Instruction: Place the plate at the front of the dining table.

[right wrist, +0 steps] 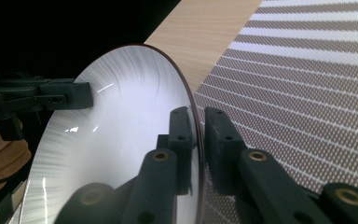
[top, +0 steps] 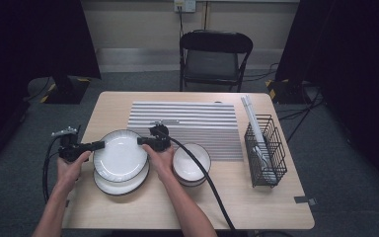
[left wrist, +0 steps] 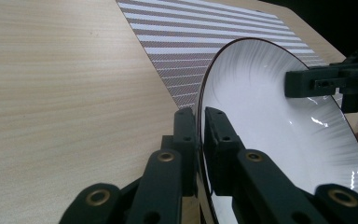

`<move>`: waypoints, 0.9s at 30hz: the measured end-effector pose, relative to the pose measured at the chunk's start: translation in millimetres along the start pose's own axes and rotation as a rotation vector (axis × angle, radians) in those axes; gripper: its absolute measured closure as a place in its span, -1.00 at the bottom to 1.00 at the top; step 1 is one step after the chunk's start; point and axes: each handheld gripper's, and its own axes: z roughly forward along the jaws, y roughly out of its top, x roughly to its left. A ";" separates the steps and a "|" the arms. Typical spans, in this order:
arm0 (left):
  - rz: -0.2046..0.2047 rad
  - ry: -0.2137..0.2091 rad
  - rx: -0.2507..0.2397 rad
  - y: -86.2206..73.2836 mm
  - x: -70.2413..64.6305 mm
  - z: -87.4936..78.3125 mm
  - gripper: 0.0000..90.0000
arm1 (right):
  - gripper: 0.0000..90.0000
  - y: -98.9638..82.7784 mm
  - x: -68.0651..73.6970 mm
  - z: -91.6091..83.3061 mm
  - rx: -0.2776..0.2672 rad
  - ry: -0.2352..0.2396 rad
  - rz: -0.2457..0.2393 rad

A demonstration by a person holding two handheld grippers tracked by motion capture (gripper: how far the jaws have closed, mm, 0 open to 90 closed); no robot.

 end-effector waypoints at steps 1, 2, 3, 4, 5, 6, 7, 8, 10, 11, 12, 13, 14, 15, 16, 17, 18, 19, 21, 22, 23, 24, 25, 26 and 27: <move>-0.001 0.000 0.000 0.0 0.1 0.0 0.87 | 0.77 -0.2 0.0 0.2 0.001 0.003 0.007; -0.001 0.000 -0.001 -0.1 0.0 0.0 0.87 | 0.76 -0.8 -0.6 0.7 0.007 0.010 0.024; 0.000 0.001 -0.001 -0.1 -0.1 0.0 0.87 | 0.74 -1.5 -0.9 0.9 0.010 0.012 0.044; 0.001 0.000 -0.001 -0.2 0.1 0.0 0.87 | 0.74 -1.9 -0.7 1.0 0.010 0.012 0.045; -0.001 -0.001 -0.002 -0.3 0.4 0.0 0.87 | 0.73 -2.4 -0.5 1.1 0.012 0.013 0.044; 0.001 -0.001 -0.003 -0.4 0.2 0.0 0.87 | 0.69 -3.0 -0.4 1.3 0.018 0.016 0.047; 0.000 -0.002 -0.003 -0.3 0.3 0.0 0.87 | 0.69 -3.6 -0.9 1.7 0.026 0.019 0.054; -0.002 -0.003 -0.003 -0.4 0.6 0.0 0.87 | 0.73 -3.8 -0.6 1.7 0.034 0.025 0.056; 0.000 -0.002 -0.004 -0.3 0.6 0.0 0.87 | 0.76 -4.4 -0.2 1.8 0.036 0.032 0.058; -0.001 -0.001 -0.004 -0.2 0.3 0.1 0.87 | 0.77 -4.6 -0.5 1.7 0.035 0.036 0.066; -0.001 0.001 -0.006 -0.1 0.2 0.2 0.87 | 0.80 -4.6 -1.1 1.3 0.031 0.040 0.073; -0.002 0.001 -0.009 0.0 0.5 0.1 0.87 | 0.82 -4.7 -2.0 0.8 0.025 0.043 0.078; -0.003 0.000 -0.011 0.2 1.5 0.0 0.87 | 0.85 -4.1 -2.0 -0.2 0.018 0.051 0.084; -0.012 -0.006 -0.012 0.1 1.9 0.1 0.87 | 0.88 -3.3 -1.8 -1.8 -0.001 0.063 0.084; -0.007 -0.009 -0.014 0.0 2.6 0.1 0.87 | 0.88 -2.4 -0.8 -2.8 -0.013 0.061 0.077; -0.008 -0.013 -0.017 -0.4 3.0 0.2 0.87 | 0.88 -2.1 -1.2 -2.6 -0.014 0.063 0.078; -0.006 -0.013 -0.017 -0.5 3.4 0.0 0.87 | 0.88 -2.3 -2.0 -2.3 -0.018 0.065 0.072; -0.014 -0.016 -0.018 -0.7 3.3 0.1 0.87 | 0.88 -2.2 -1.0 -2.5 -0.022 0.063 0.067; -0.012 -0.010 -0.007 -1.3 4.2 1.0 0.76 | 0.88 -2.2 -1.1 -2.4 -0.027 0.060 0.063; -0.019 -0.011 0.002 -2.1 4.8 1.8 0.69 | 0.88 -2.2 -1.0 -2.5 -0.028 0.061 0.060; -0.023 -0.028 0.017 -3.2 5.6 2.5 0.65 | 0.88 -2.3 -1.0 -2.6 -0.031 0.059 0.058; -0.025 -0.031 0.017 -4.1 5.9 2.4 0.63 | 0.89 -2.2 -0.8 -2.7 -0.034 0.058 0.056; -0.021 -0.033 0.020 -4.5 6.8 1.4 0.64 | 0.89 -2.3 -0.5 -2.8 -0.038 0.055 0.056; -0.032 -0.048 0.013 -4.8 6.1 1.0 0.70 | 0.89 -2.2 -0.3 -2.8 -0.042 0.055 0.053; -0.038 -0.049 0.012 -4.1 5.6 0.9 0.81 | 0.89 -1.9 -0.3 -2.7 -0.043 0.055 0.052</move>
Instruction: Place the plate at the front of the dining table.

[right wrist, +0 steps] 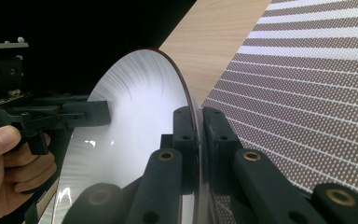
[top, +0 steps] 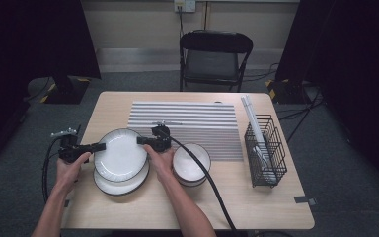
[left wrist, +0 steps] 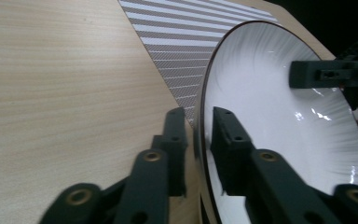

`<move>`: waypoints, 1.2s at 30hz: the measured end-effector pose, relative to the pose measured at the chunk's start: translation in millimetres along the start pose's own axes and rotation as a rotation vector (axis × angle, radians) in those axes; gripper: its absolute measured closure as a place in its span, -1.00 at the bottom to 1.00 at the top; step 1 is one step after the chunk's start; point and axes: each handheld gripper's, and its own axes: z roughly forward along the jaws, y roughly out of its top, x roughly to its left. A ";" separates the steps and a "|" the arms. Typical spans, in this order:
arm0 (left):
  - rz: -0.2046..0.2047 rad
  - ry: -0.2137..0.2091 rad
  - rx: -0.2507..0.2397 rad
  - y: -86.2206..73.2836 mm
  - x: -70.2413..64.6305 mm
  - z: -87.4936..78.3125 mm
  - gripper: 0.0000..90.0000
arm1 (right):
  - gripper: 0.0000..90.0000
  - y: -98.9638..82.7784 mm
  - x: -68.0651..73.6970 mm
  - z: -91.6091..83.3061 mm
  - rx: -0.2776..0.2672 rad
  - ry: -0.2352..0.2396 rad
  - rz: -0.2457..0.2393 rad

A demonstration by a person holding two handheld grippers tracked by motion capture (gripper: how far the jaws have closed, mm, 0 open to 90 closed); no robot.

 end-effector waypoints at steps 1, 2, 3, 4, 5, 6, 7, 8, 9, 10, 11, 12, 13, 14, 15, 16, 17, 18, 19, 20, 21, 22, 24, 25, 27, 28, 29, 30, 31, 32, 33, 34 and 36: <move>0.012 0.003 0.004 1.2 0.7 0.0 0.83 | 0.89 0.1 0.1 0.0 -0.004 -0.003 -0.002; 0.008 0.003 0.004 2.0 0.3 0.3 0.84 | 0.89 0.3 0.3 -0.1 -0.006 -0.005 -0.004; 0.002 0.000 -0.005 2.7 0.2 0.7 0.85 | 0.89 0.8 -0.2 -0.3 -0.008 -0.005 -0.008; -0.001 0.002 -0.016 3.7 0.8 1.1 0.87 | 0.89 1.4 -0.7 -0.6 -0.009 -0.007 -0.009; -0.001 0.003 -0.026 5.2 1.1 1.6 0.89 | 0.89 2.0 -0.8 -1.0 -0.013 -0.009 -0.011; -0.001 0.008 -0.035 7.1 0.8 2.6 0.90 | 0.89 2.8 -0.8 -1.3 -0.019 -0.014 -0.015; 0.014 0.015 -0.033 9.0 1.1 3.1 0.90 | 0.89 3.4 -0.6 -1.5 -0.029 -0.017 -0.016; 0.006 0.009 -0.032 9.8 1.2 3.9 0.90 | 0.89 4.0 -0.6 -1.6 -0.035 -0.020 -0.018; 0.003 0.004 -0.035 9.4 1.9 4.3 0.90 | 0.89 4.6 -1.2 -1.7 -0.035 -0.021 -0.018; 0.001 0.003 -0.033 9.2 2.1 4.0 0.90 | 0.89 4.5 -1.7 -1.7 -0.036 -0.021 -0.017; 0.001 0.004 -0.034 9.1 1.9 3.8 0.89 | 0.89 4.4 -1.7 -1.7 -0.037 -0.020 -0.018; 0.000 0.012 -0.031 8.8 1.1 2.7 0.89 | 0.89 4.3 -1.4 -1.7 -0.039 -0.021 -0.021; 0.008 0.018 -0.025 8.0 0.8 1.5 0.89 | 0.89 4.4 -1.3 -1.7 -0.039 -0.021 -0.024; 0.011 0.017 -0.020 6.3 -0.1 0.3 0.88 | 0.89 4.3 -1.4 -1.9 -0.039 -0.021 -0.024; 0.010 0.018 -0.020 4.9 -0.6 -0.7 0.85 | 0.89 4.1 -1.6 -1.9 -0.039 -0.022 -0.022; 0.006 0.014 -0.011 2.8 -0.7 -2.7 0.82 | 0.89 4.1 -1.7 -1.8 -0.040 -0.022 -0.021; 0.008 0.022 -0.005 1.6 -0.9 -4.1 0.82 | 0.89 4.1 -1.7 -1.7 -0.041 -0.022 -0.020; 0.005 0.026 0.000 0.7 -1.2 -4.3 0.83 | 0.89 4.0 -1.8 -1.8 -0.040 -0.022 -0.020; 0.000 0.026 -0.002 0.3 -2.0 -3.4 0.86 | 0.89 4.0 -2.0 -1.6 -0.041 -0.021 -0.018; 0.010 0.033 0.001 1.6 -2.6 -2.7 0.86 | 0.89 4.1 -1.6 -1.5 -0.043 -0.022 -0.017; 0.017 0.039 0.010 3.4 -3.7 -2.0 0.86 | 0.89 4.3 -1.6 -1.5 -0.043 -0.023 -0.020; 0.025 0.045 0.004 4.6 -4.6 -1.2 0.86 | 0.89 4.6 -1.6 -2.1 -0.044 -0.025 -0.023; 0.021 0.048 -0.008 7.1 -3.5 -0.7 0.89 | 0.89 5.1 -1.0 -2.7 -0.047 -0.029 -0.029; 0.010 0.043 -0.019 7.7 -3.2 0.3 0.90 | 0.89 5.5 -1.0 -2.7 -0.051 -0.031 -0.030; 0.011 0.038 -0.027 9.4 -2.0 1.8 0.90 | 0.89 6.4 -1.0 -2.9 -0.061 -0.037 -0.029; 0.013 0.037 -0.028 10.1 -1.9 2.2 0.90 | 0.89 7.0 -1.0 -3.2 -0.062 -0.040 -0.029; 0.019 0.042 -0.030 10.4 -2.3 2.4 0.91 | 0.89 7.4 -1.3 -3.3 -0.064 -0.041 -0.032; 0.023 0.042 -0.029 10.6 -1.9 2.5 0.90 | 0.89 7.5 -1.6 -3.2 -0.066 -0.043 -0.031; 0.011 0.038 -0.029 10.5 -1.9 2.6 0.90 | 0.89 7.5 -1.9 -3.1 -0.066 -0.042 -0.027; 0.012 0.036 -0.026 10.3 -1.7 2.2 0.90 | 0.89 7.4 -2.2 -3.1 -0.066 -0.040 -0.027; 0.015 0.039 -0.018 9.8 -2.3 1.5 0.90 | 0.89 7.2 -2.4 -3.1 -0.066 -0.039 -0.030; 0.016 0.035 -0.009 8.8 -2.9 0.8 0.87 | 0.89 7.1 -2.2 -3.1 -0.066 -0.040 -0.030; 0.015 0.034 0.000 5.7 -3.7 -0.7 0.79 | 0.89 7.1 -2.1 -3.2 -0.065 -0.040 -0.028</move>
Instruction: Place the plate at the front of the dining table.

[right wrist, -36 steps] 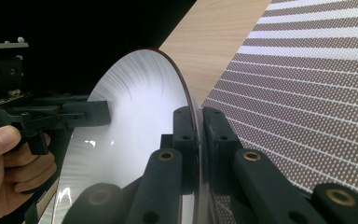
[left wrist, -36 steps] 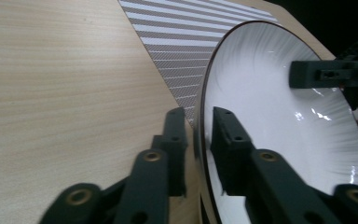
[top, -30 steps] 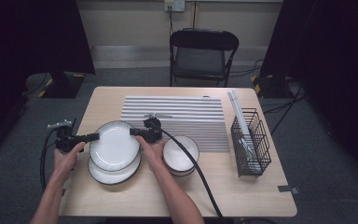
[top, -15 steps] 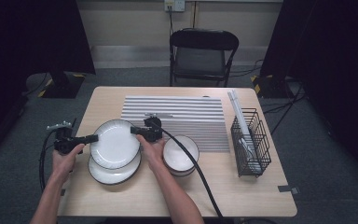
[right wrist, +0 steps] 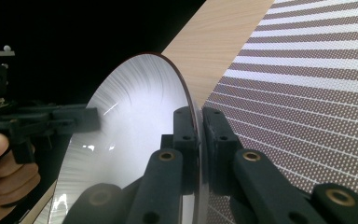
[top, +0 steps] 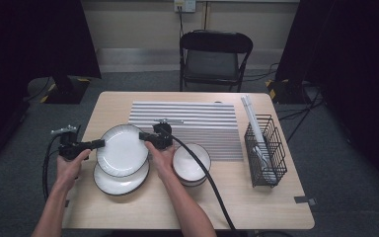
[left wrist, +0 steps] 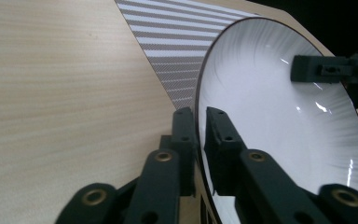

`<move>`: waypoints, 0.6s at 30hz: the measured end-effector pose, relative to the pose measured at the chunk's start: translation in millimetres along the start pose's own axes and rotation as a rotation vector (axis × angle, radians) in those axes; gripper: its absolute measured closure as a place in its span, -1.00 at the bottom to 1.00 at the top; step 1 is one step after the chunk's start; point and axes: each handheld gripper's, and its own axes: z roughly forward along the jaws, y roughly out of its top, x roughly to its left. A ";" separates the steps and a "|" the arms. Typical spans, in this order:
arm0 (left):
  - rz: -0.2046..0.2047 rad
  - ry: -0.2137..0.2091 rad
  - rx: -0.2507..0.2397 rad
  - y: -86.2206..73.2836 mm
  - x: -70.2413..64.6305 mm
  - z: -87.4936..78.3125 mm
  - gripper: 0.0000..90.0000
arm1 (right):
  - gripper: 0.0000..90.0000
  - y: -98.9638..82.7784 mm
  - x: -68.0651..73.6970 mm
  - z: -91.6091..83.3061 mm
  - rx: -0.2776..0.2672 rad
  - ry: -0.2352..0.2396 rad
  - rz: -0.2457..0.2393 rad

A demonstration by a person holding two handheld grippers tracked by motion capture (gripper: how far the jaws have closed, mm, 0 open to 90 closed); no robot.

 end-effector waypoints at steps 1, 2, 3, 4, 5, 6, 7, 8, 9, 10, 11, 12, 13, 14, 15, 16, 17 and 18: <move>0.009 0.007 0.009 -1.5 0.4 -0.1 0.78 | 0.89 -0.1 -0.1 0.0 0.000 0.000 0.000; 0.004 0.005 0.008 -2.6 0.5 0.3 0.81 | 0.89 -0.1 -0.1 0.1 -0.001 0.000 0.003; -0.013 0.000 0.006 -2.7 0.3 1.0 0.82 | 0.89 -0.1 -0.1 0.1 -0.001 0.000 0.000; -0.016 0.002 0.007 -2.1 0.0 1.5 0.82 | 0.89 -0.1 0.0 0.0 -0.001 -0.001 0.000; -0.004 0.010 -0.001 -1.2 -0.5 1.6 0.83 | 0.89 -0.1 -0.1 0.1 -0.001 -0.001 0.002; 0.001 0.013 0.000 -0.6 -0.4 1.4 0.84 | 0.89 -0.2 0.2 -0.1 -0.001 -0.002 -0.001; -0.002 0.006 -0.007 0.3 0.3 1.5 0.85 | 0.89 -0.2 0.6 -0.2 -0.002 -0.005 -0.003; 0.005 0.009 -0.018 1.2 1.3 0.4 0.87 | 0.89 0.1 1.2 -0.3 -0.004 -0.004 -0.004; 0.006 0.008 -0.018 2.5 1.9 0.4 0.90 | 0.89 0.4 1.3 -0.4 -0.003 -0.004 -0.010; 0.001 0.008 -0.025 3.1 1.6 1.0 0.90 | 0.89 0.7 1.5 -0.4 -0.004 -0.005 -0.011; -0.003 0.014 -0.035 3.6 1.8 1.5 0.90 | 0.89 1.0 1.7 -0.4 -0.006 -0.008 -0.011; -0.006 0.013 -0.035 4.7 1.8 2.7 0.91 | 0.89 1.3 1.8 -0.4 -0.011 -0.010 -0.009; 0.004 0.017 -0.035 6.1 1.3 3.8 0.91 | 0.89 1.9 1.6 -0.8 -0.016 -0.014 -0.008; 0.000 0.014 -0.037 6.4 1.2 4.4 0.91 | 0.89 2.6 1.8 -1.6 -0.016 -0.019 -0.011; -0.005 0.012 -0.043 6.2 1.4 4.7 0.91 | 0.89 3.3 2.1 -2.0 -0.016 -0.022 -0.012; -0.009 0.007 -0.045 5.9 2.1 4.7 0.91 | 0.89 3.7 2.3 -2.1 -0.015 -0.023 -0.012; -0.005 0.005 -0.044 5.9 2.8 4.3 0.91 | 0.89 3.8 2.3 -2.0 -0.016 -0.023 -0.013; -0.011 0.001 -0.044 5.6 3.5 4.1 0.91 | 0.89 3.7 2.2 -1.8 -0.016 -0.022 -0.013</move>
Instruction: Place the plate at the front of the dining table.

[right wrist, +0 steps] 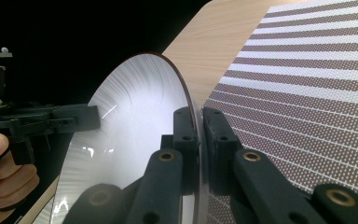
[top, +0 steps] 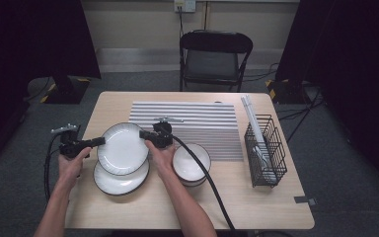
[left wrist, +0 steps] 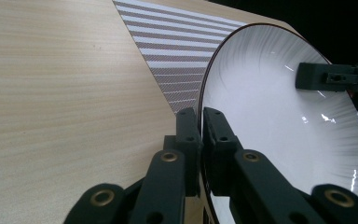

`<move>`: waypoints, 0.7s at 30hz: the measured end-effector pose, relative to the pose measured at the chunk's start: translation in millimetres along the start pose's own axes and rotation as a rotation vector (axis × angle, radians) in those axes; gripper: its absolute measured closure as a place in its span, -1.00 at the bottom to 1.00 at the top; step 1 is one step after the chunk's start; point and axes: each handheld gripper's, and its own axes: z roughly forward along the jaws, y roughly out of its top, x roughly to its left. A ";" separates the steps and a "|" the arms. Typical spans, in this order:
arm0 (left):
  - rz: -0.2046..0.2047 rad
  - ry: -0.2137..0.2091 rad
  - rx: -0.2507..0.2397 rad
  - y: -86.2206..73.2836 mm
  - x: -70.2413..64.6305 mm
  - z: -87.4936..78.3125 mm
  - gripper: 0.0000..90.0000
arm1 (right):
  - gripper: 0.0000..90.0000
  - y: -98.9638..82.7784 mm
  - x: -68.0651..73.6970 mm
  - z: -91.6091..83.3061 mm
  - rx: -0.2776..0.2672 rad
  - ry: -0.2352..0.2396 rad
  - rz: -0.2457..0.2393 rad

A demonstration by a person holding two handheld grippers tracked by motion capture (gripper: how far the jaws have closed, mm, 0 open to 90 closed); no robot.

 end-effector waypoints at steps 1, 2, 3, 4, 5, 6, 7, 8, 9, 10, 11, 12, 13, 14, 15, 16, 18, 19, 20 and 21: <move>-0.001 -0.003 0.005 -0.6 0.0 -0.8 0.91 | 0.89 -0.4 -0.2 0.3 0.001 0.001 0.002; 0.009 -0.003 0.015 -1.4 0.0 -1.7 0.90 | 0.89 -0.8 -0.3 0.8 0.003 0.005 0.003; -0.001 -0.008 0.022 -2.8 -0.2 -1.5 0.88 | 0.89 -1.1 -0.3 0.9 0.004 0.006 0.002; -0.010 -0.014 0.038 -4.3 -0.8 -1.2 0.82 | 0.89 -1.2 -0.3 0.9 0.004 0.006 0.002; 0.004 0.000 0.052 -6.2 -1.3 -0.8 0.78 | 0.89 -1.2 -0.5 1.1 0.003 0.007 0.003; 0.003 -0.005 0.052 -7.8 -2.0 -0.6 0.72 | 0.89 -1.2 -0.9 1.2 0.004 0.007 0.005; -0.006 -0.006 0.051 -7.8 -2.1 -0.5 0.77 | 0.89 -1.2 -0.8 1.2 0.003 0.006 0.003; -0.014 0.002 0.045 -7.2 -2.9 -0.6 0.79 | 0.89 -1.2 -0.7 1.2 0.002 0.008 0.002; -0.008 0.007 0.042 -6.2 -3.4 -0.8 0.82 | 0.89 -1.1 -0.4 1.0 0.002 0.007 -0.001; -0.004 0.007 0.043 -5.2 -3.4 -1.0 0.83 | 0.89 -1.0 0.1 0.7 0.001 0.007 -0.005; 0.001 0.010 0.036 -4.7 -3.0 -1.6 0.84 | 0.89 -0.8 0.4 0.4 0.000 0.005 -0.007; -0.003 0.011 0.024 -4.2 -3.1 -2.6 0.87 | 0.89 -0.6 0.8 0.3 -0.003 0.005 -0.011; 0.004 0.012 0.024 -3.1 -2.3 -3.3 0.89 | 0.89 -0.4 1.2 0.0 -0.003 0.004 -0.014; -0.001 0.017 0.022 -2.5 -2.9 -3.9 0.90 | 0.89 -0.3 1.6 0.0 -0.005 0.003 -0.014; 0.002 0.019 0.017 -2.5 -2.9 -3.9 0.90 | 0.89 -0.4 1.8 0.0 -0.008 0.003 -0.016; 0.001 0.018 0.019 -2.2 -2.7 -3.9 0.90 | 0.89 -0.4 2.0 0.3 -0.009 0.003 -0.015; 0.011 0.020 0.011 -1.6 -1.8 -4.8 0.90 | 0.88 -0.1 3.0 0.3 -0.011 0.002 -0.013; -0.001 0.016 0.008 -1.5 -1.9 -4.7 0.90 | 0.89 0.0 3.4 0.5 -0.015 0.003 -0.016; -0.001 0.016 0.005 -0.9 -2.0 -5.4 0.90 | 0.88 0.2 3.6 0.5 -0.015 0.002 -0.016; 0.012 0.019 0.003 -0.1 -1.6 -6.3 0.91 | 0.89 0.5 4.0 0.5 -0.014 0.002 -0.015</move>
